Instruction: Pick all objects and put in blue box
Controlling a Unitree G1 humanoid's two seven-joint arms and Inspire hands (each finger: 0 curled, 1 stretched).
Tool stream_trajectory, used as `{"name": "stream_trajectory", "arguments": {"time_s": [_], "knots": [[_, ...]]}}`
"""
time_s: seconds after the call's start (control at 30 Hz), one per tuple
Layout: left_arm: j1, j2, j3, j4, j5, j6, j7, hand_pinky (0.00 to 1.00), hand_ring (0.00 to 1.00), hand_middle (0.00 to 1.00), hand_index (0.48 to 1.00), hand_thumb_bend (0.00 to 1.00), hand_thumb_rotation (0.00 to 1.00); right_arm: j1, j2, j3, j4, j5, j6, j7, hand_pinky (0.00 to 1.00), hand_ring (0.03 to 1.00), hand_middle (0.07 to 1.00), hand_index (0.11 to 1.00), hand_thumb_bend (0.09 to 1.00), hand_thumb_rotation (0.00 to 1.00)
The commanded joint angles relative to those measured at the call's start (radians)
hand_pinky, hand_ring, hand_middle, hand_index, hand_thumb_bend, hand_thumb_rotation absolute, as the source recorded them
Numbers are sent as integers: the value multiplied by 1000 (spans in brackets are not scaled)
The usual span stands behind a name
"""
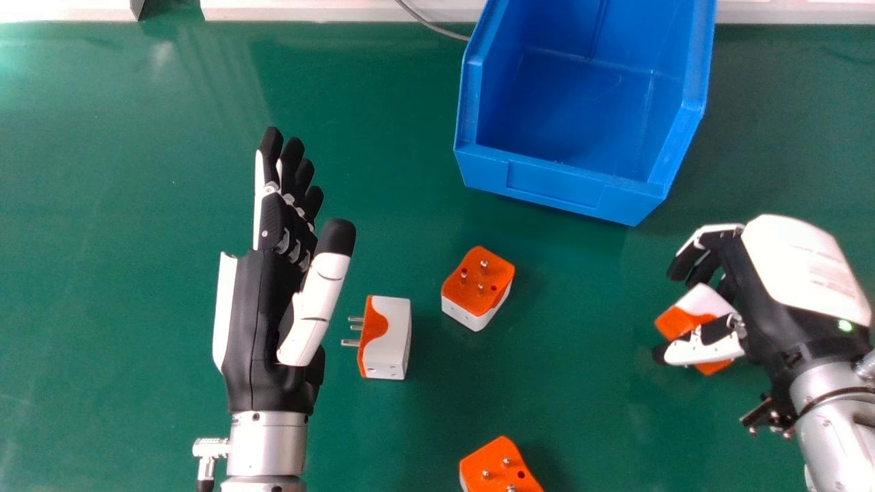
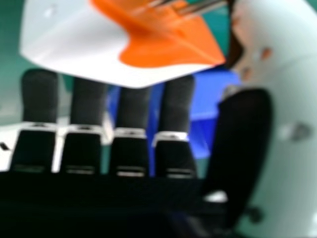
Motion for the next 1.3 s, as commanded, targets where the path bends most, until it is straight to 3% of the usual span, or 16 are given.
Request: {"name": "stream_trajectory", "arguments": {"time_s": [0.0, 0.2, 0.47, 0.6, 0.77, 0.93, 1.0, 1.17, 1.27], "knots": [[-10, -18, -4, -15, 6, -7, -2, 1000, 1000, 1000, 1000, 729, 688, 7, -1, -28, -45, 14, -29, -32, 360, 431, 521, 528, 548, 7], [-19, -17, -5, -13, 1, -6, -7, 1000, 1000, 1000, 1000, 731, 684, 22, -7, -45, -68, 22, -72, -51, 356, 424, 512, 522, 542, 5], [-32, -17, -3, 2, 12, -17, -3, 1000, 1000, 1000, 1000, 735, 682, 40, -7, -76, -104, 56, -148, -84, 345, 409, 495, 514, 533, 3], [-36, -14, -4, 5, 5, -12, -10, 1000, 1000, 1000, 1000, 734, 678, 41, 2, -80, -122, 65, -192, -101, 345, 402, 488, 512, 530, 2], [-41, -14, -3, 10, 13, -17, -6, 1000, 1000, 1000, 1000, 733, 676, 36, 15, -67, -161, 52, -249, -131, 346, 410, 491, 508, 524, 2], [-45, -15, -3, 17, 11, -19, -8, 1000, 1000, 1000, 1000, 732, 676, 3, 41, -55, -200, 43, -294, -149, 347, 415, 495, 503, 519, 1], [-47, -15, -2, 18, 17, -18, -3, 1000, 1000, 1000, 1000, 732, 676, -17, 49, -50, -210, 42, -307, -143, 347, 415, 495, 503, 519, 1], [-48, -17, -2, 14, 15, -12, -2, 1000, 1000, 1000, 1000, 730, 676, -95, 64, -25, -228, 22, -339, -133, 345, 416, 498, 500, 515, 1], [-54, -15, 1, 24, 16, -22, -2, 1000, 1000, 1000, 1000, 731, 676, -153, 77, -4, -228, 4, -350, -133, 339, 413, 497, 503, 511, 1]]}}
